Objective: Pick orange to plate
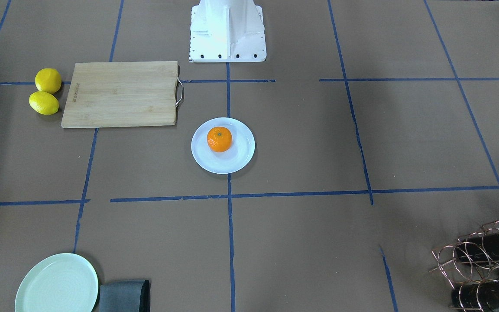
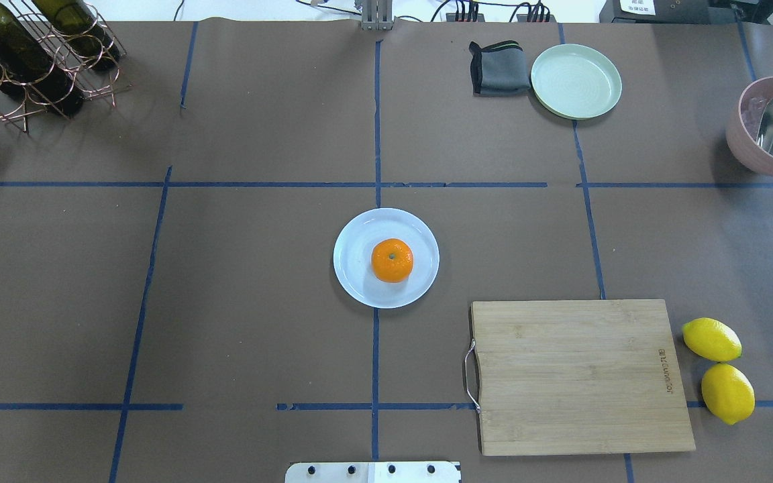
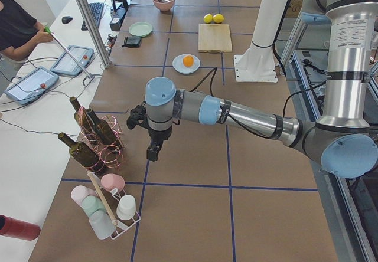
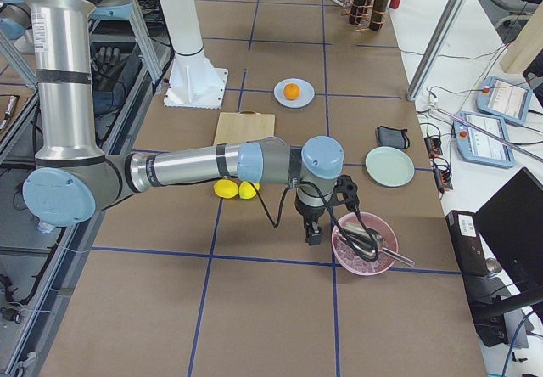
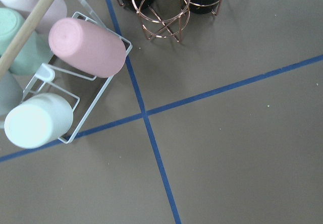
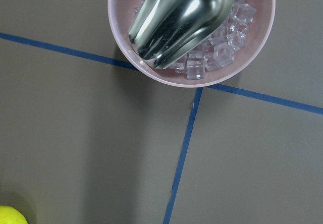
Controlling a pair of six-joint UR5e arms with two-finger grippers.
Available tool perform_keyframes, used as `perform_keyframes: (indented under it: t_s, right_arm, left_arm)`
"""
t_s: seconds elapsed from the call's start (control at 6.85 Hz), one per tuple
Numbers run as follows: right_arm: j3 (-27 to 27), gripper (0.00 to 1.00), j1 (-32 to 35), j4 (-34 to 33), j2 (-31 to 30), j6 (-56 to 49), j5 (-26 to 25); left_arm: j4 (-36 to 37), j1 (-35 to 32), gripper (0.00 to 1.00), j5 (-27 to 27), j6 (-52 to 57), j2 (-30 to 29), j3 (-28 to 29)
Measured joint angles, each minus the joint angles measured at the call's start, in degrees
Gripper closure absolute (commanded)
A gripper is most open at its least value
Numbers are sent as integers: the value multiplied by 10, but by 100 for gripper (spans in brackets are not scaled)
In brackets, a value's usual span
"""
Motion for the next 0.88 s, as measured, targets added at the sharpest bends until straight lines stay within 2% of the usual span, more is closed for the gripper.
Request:
perform_keyframes:
  t_s: [0.29,0.58,0.88]
  right_arm:
    - [-6,0,4,0,2,-5,13]
    - [-1,0,4,1,3,-4,17]
    - [6,0,4,1,1,-4,16]
  left_arm:
    - [3,1,0,-2,2,10,4]
    - [-72,3,0,-2,2,5,26]
    - [-100,3,0,0,2,0,38]
